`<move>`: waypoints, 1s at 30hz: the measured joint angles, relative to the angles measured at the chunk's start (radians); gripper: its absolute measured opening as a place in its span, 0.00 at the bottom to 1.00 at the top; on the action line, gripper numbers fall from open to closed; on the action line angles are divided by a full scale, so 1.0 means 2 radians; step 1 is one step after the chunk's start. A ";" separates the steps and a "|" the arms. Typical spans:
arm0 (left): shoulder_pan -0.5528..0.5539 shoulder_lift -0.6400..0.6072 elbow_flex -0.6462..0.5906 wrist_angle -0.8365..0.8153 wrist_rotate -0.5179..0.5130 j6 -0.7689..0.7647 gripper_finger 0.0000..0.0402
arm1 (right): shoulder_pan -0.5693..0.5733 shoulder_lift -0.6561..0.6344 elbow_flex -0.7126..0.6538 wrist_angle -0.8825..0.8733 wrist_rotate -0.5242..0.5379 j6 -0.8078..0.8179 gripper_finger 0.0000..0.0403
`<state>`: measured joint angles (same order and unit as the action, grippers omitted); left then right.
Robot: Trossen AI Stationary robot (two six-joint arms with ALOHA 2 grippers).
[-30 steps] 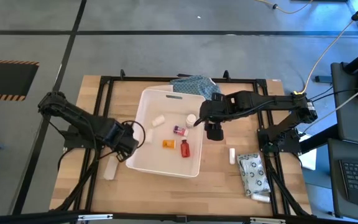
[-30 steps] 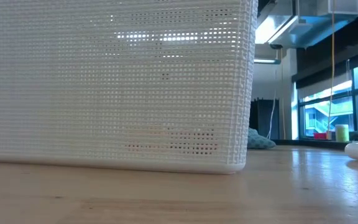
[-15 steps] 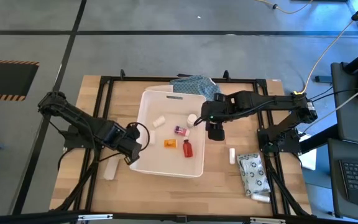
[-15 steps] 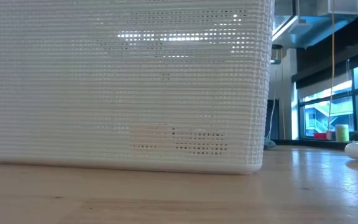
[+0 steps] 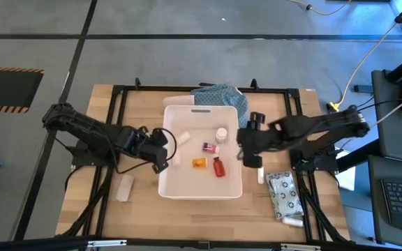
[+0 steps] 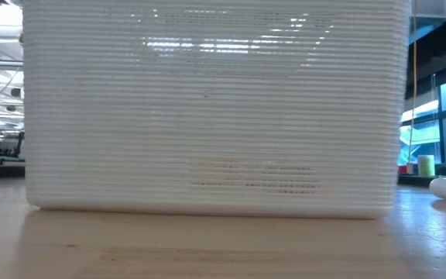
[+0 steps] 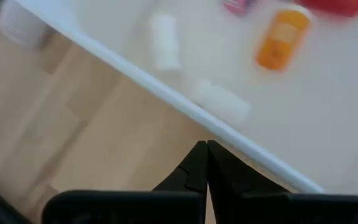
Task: Pick & place medical supplies in basket/bin
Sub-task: Adjust the white bin, then put the bottom white bandage into the white bin
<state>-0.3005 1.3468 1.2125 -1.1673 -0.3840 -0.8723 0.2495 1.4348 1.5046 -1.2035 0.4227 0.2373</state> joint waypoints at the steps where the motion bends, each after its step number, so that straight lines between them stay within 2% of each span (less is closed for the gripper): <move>1: 0.007 0.000 0.000 -0.001 -0.006 0.008 0.00 | 0.009 -0.016 -0.018 0.014 0.000 0.005 0.64; 5: 0.038 0.000 0.000 0.010 -0.025 0.033 0.01 | 0.043 -0.083 -0.097 0.076 0.001 0.031 0.64; 9: 0.067 0.000 0.000 0.057 -0.039 0.074 0.00 | 0.067 -0.150 -0.171 0.129 0.002 0.053 0.64; 15: 0.104 0.004 0.000 0.117 -0.008 0.123 0.00 | 0.078 -0.230 -0.251 0.159 0.002 0.104 0.64; 18: 0.111 0.001 0.000 0.095 0.000 0.125 0.01 | 0.078 -0.259 -0.279 0.162 0.003 0.117 0.64; 23: 0.106 -0.009 0.024 -0.002 -0.038 0.098 0.00 | 0.078 -0.291 -0.304 0.167 0.003 0.119 0.64; 25: 0.098 -0.010 0.030 -0.032 -0.019 0.076 0.01 | 0.077 -0.298 -0.307 0.171 0.003 0.118 0.64; 27: 0.088 -0.012 0.029 -0.053 0.023 0.058 0.03 | 0.077 -0.300 -0.312 0.177 0.003 0.117 0.64; 30: 0.066 -0.010 0.022 -0.069 0.064 0.017 0.10 | 0.077 -0.300 -0.325 0.194 0.003 0.113 0.64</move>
<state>-0.1691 1.3275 1.2558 -1.3051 -0.2562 -0.8391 0.4044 0.8345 0.8538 -0.8158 0.4294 0.4625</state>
